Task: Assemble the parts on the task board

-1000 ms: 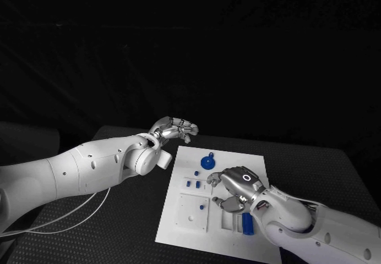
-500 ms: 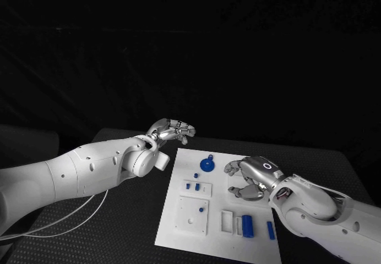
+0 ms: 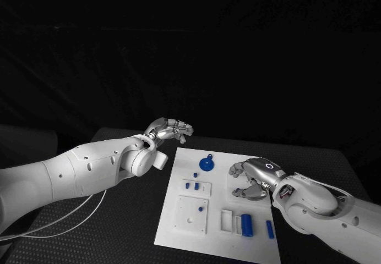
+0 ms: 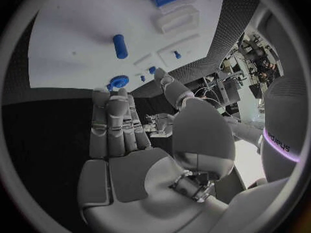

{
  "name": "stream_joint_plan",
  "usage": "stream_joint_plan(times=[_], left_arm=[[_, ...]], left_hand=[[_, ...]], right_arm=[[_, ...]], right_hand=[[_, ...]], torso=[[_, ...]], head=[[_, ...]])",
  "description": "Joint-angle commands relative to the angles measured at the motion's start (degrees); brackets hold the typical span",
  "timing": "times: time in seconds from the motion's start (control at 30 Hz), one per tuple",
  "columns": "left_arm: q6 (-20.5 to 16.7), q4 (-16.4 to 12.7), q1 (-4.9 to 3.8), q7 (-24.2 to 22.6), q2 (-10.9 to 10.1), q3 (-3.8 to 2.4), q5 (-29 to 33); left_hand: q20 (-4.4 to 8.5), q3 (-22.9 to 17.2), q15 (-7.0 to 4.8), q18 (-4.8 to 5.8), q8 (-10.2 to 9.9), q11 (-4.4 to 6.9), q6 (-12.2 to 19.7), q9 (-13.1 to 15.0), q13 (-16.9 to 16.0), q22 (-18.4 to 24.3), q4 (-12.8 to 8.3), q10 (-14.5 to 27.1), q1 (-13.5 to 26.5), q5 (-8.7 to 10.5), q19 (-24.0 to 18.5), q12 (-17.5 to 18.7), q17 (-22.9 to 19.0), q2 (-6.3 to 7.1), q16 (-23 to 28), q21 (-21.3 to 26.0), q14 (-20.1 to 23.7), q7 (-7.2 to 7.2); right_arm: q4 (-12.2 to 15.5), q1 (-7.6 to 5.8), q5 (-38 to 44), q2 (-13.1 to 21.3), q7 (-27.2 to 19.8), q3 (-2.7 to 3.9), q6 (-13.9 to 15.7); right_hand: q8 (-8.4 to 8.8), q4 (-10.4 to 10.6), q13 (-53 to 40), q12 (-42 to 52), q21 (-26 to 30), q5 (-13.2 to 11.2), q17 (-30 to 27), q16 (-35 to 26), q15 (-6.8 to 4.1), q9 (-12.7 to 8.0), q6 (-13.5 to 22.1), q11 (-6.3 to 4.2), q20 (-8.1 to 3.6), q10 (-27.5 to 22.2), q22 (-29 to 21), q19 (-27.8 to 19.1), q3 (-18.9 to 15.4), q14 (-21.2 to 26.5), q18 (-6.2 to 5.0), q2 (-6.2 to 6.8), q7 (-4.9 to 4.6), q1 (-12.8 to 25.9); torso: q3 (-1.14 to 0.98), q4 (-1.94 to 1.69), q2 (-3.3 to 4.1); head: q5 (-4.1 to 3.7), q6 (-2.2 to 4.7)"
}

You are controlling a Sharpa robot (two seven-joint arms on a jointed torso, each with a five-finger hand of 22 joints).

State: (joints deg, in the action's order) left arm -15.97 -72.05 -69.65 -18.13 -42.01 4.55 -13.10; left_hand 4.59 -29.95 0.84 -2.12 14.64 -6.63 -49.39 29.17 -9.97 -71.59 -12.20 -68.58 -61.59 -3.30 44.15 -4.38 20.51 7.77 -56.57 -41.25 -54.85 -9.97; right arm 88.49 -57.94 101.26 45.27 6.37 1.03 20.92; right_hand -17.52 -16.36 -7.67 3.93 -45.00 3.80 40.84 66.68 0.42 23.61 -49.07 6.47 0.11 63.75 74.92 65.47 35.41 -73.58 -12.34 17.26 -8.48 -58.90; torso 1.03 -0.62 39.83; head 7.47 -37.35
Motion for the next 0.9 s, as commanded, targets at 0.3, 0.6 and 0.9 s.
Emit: stream_joint_plan(times=[0.3,0.6,0.9], left_arm=[[0.23,-0.14,-0.07,-0.93,-0.02,-0.06,0.41],[0.27,-0.12,-0.07,-0.88,-0.03,-0.06,0.42],[0.26,-0.12,-0.07,-0.86,-0.02,-0.06,0.42]], left_hand=[[0.12,0.2,0.13,-0.46,0.34,-0.18,0.47,-0.1,0.09,-0.07,0.2,0.22,0.4,-0.29,0.42,0.23,0.08,-0.03,0.2,0.34,-0.39,-0.08],[0.12,0.19,0.13,-0.46,0.36,-0.18,0.48,-0.11,0.09,-0.08,0.23,0.22,0.41,-0.29,0.44,0.22,0.11,-0.05,0.21,0.35,-0.41,-0.08],[0.11,0.19,0.13,-0.46,0.37,-0.18,0.48,-0.12,0.1,-0.09,0.27,0.23,0.45,-0.29,0.46,0.21,0.13,-0.08,0.22,0.37,-0.43,-0.08]], right_arm=[[-2.91,0.02,3.57,-1.19,0.83,-1.11,-5.1],[-4.47,0.05,5.3,-1.95,1.42,-2.07,-5.5],[-4.83,0.08,5.72,-2.03,1.32,-2.45,-5.99]], right_hand=[[-0.59,1.11,0.19,1.04,0.49,-0.71,-0.41,0.28,-0.63,0.1,-0.82,-0.17,0.0,1.42,0.62,-0.12,2.81,0.21,-2.66,-0.2,-0.52,-2.95],[-2.07,2.98,0.08,2.09,0.25,-1.01,-0.68,0.47,-1.4,0.57,-3.13,-0.98,-0.15,4.25,0.73,0.35,6.96,-0.26,-2.66,-0.32,-0.08,-4.77],[-3.31,5.15,-0.23,2.91,-0.1,-1.02,-0.8,0.68,-2.17,0.99,-5.29,-1.78,-0.34,6.65,0.87,0.78,10.69,-0.57,-2.66,-0.9,0.49,-5.93]], torso=[[0.02,-0.07,0.01],[-0.02,-0.04,0.01],[-0.03,-0.01,0.02]], head=[[-0.06,-0.82],[0.09,-1.0],[0.1,-1.2]])
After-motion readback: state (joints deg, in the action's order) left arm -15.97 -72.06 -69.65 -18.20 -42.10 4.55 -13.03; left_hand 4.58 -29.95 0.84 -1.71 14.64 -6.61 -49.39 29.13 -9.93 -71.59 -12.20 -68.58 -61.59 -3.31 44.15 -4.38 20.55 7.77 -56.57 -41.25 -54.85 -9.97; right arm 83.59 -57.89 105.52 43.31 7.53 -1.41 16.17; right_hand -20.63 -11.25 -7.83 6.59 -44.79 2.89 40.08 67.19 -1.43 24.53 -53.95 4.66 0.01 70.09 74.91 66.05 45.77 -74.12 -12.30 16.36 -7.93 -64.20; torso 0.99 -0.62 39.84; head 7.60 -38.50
